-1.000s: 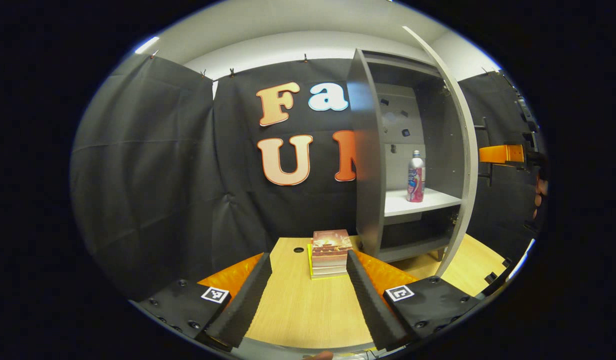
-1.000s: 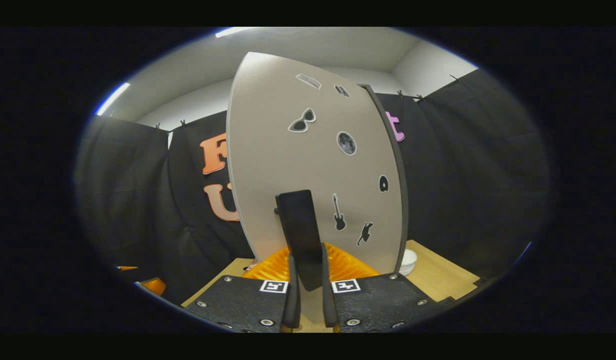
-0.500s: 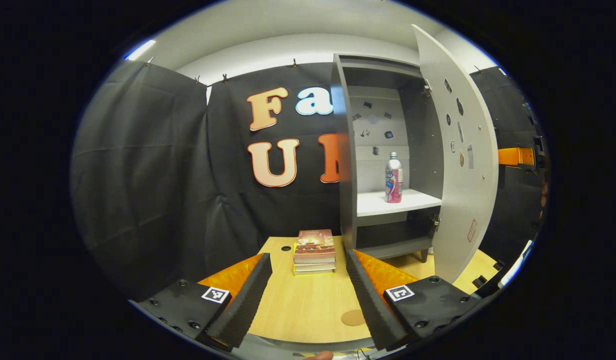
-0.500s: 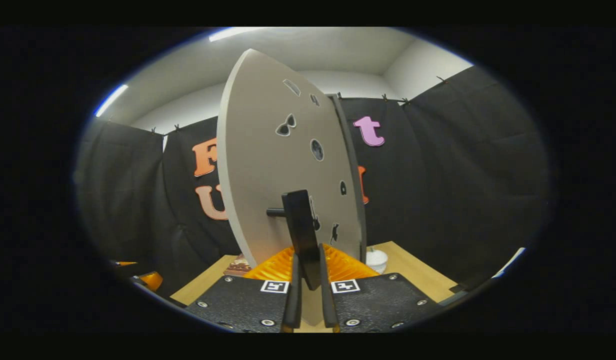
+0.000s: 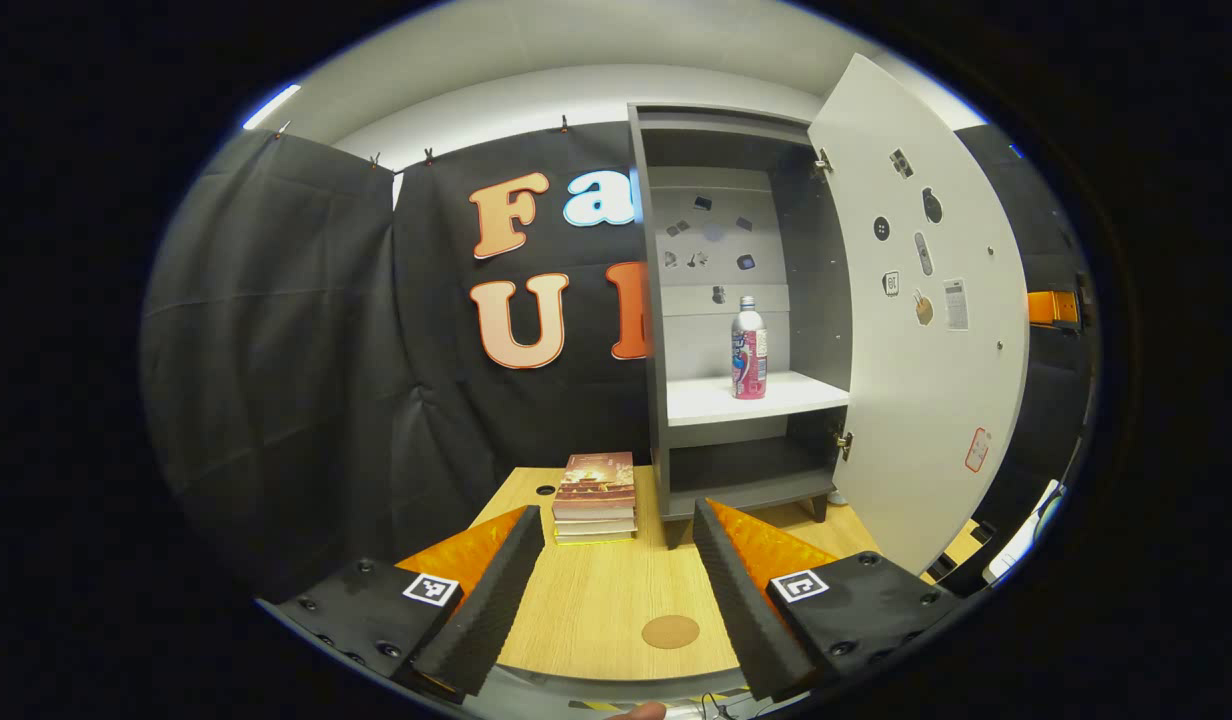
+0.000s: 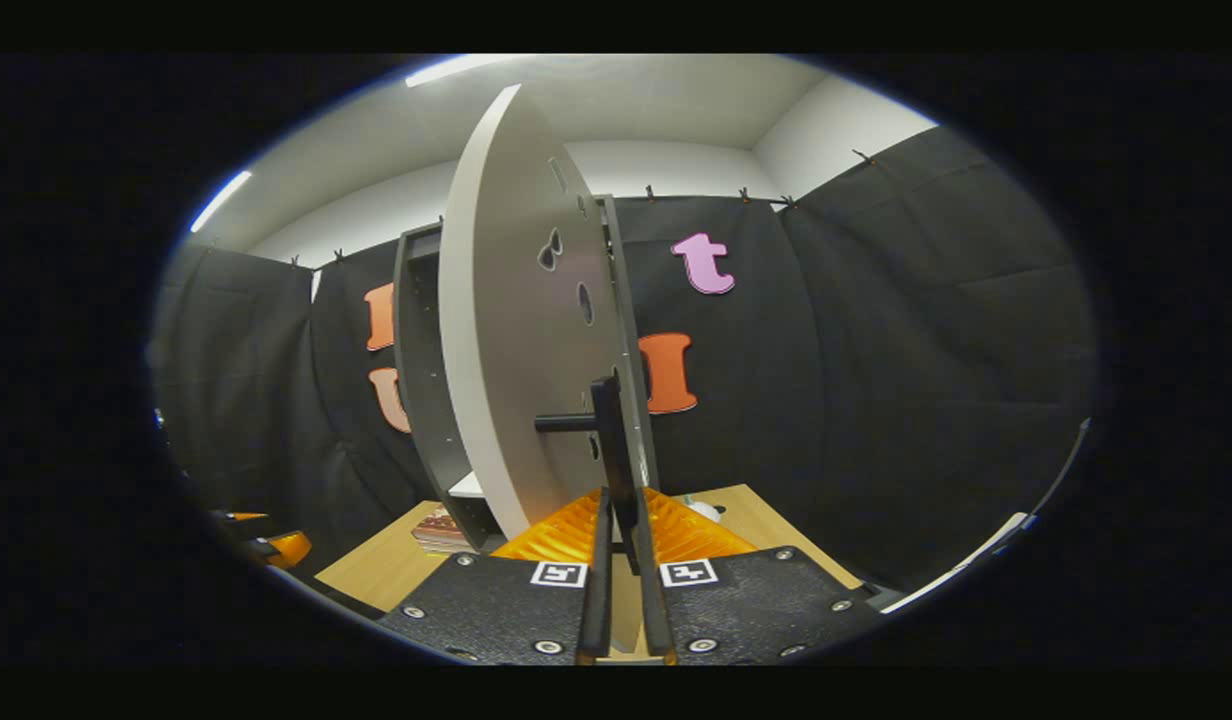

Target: Open the cabinet door with the right hand, grasp the bottle in the cabinet with the left hand and place it on the coaster, then close the cabinet door with the right hand.

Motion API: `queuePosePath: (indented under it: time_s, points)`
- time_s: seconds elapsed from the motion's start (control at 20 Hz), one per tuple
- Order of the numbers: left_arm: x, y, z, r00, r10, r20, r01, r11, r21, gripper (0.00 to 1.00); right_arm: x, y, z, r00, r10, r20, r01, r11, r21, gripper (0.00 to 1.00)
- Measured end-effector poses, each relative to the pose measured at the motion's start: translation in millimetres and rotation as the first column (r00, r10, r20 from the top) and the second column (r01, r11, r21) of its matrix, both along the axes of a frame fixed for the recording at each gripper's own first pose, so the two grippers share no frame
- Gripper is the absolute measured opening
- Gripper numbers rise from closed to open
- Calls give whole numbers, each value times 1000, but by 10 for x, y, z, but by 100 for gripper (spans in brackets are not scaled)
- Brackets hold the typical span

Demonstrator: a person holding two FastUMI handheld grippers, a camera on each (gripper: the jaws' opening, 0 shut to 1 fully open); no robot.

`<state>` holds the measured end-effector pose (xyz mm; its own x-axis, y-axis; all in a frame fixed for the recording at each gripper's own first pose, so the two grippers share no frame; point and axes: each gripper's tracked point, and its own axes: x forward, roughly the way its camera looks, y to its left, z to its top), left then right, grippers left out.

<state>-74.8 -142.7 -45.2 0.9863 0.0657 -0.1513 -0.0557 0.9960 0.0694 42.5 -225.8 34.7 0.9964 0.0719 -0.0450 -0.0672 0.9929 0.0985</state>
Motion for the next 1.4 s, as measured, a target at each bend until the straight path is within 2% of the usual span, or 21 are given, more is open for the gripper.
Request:
queuePosePath:
  time_s: [0.1, 0.15, 0.2, 0.25, 0.35, 0.4, 0.45, 0.5, 0.55, 0.6, 0.65, 0.75, 0.8, 0.85, 0.95, 1.0, 1.15, 1.25, 1.3, 1.35, 1.4]
  points:
    - [1, -91, 28, 1000, -7, 6, 7, 1000, -3, 96, 1, -160, -5, 1000, 9, -1, -9, 1000, 26, 13]
    - [-5, -127, 33, 1000, -11, 9, 11, 1000, -2, 96, 3, -236, -6, 1000, 7, 4, -7, 999, 35, 7]
    - [10, -158, 32, 1000, -12, 10, 12, 1000, -2, 96, 6, -296, -21, 1000, -1, 7, 1, 999, 36, 12]
    - [20, -196, 16, 1000, -17, 4, 17, 1000, -6, 96, 7, -378, -35, 1000, -11, 9, 11, 999, 35, 5]
    - [12, -240, 42, 1000, -16, 6, 16, 1000, -11, 96, 4, -529, -17, 999, -26, 21, 25, 999, 49, 0]
    - [12, -266, 65, 1000, -19, 11, 19, 1000, -7, 98, 0, -568, -19, 1000, -17, 21, 16, 998, 67, 7]
    - [3, -292, 83, 1000, -20, 14, 20, 1000, -1, 97, 5, -560, -19, 1000, -2, 23, 0, 996, 90, 0]
    - [3, -309, 89, 1000, -22, 18, 22, 1000, 5, 98, 4, -539, -39, 1000, 16, 19, -18, 994, 105, 0]
    - [5, -333, 90, 1000, -24, 18, 24, 1000, 7, 97, -20, -539, -43, 1000, 26, 18, -28, 993, 115, 9]
    - [-13, -356, 99, 1000, -23, 20, 23, 1000, 7, 96, -29, -551, -46, 1000, 23, 19, -25, 994, 111, 9]
    - [-18, -369, 116, 999, -23, 25, 23, 1000, 7, 96, -42, -569, -42, 1000, 15, 22, -17, 995, 96, 1]
    - [-2, -383, 158, 999, -25, 38, 25, 1000, 10, 97, -122, -582, -43, 1000, 9, 25, -11, 996, 92, 18]
    - [10, -398, 156, 999, -25, 38, 25, 1000, 10, 97, -171, -578, -42, 1000, 4, 25, -6, 995, 95, 0]
    - [52, -417, 155, 999, -31, 37, 31, 999, 8, 97, -225, -567, -34, 1000, 4, 26, -6, 995, 96, 0]
    - [214, -464, 193, 998, -43, 51, 43, 999, 5, 97, -394, -500, -11, 999, -10, 40, 6, 996, 85, 18]
    - [307, -505, 213, 997, -49, 57, 49, 999, 5, 97, -505, -455, -6, 999, -13, 51, 10, 997, 76, 7]
    - [687, -733, 309, 992, -91, 90, 92, 996, -11, 97, -864, -243, 56, 996, -10, 91, 6, 999, 44, 7]
    - [1023, -868, 387, 987, -109, 118, 110, 994, -3, 96, -1011, -59, 76, 994, -3, 110, -1, 999, 38, 18]
    - [1197, -938, 381, 985, -120, 124, 123, 992, -11, 96, -1048, 38, 80, 993, 2, 116, -6, 999, 40, 17]
    - [1367, -1050, 384, 982, -138, 129, 142, 990, -23, 97, -1042, 146, 126, 992, 7, 127, -12, 999, 40, 6]
    - [1527, -1142, 381, 980, -148, 131, 153, 988, -31, 96, -1039, 216, 127, 991, 5, 134, -10, 999, 33, 7]
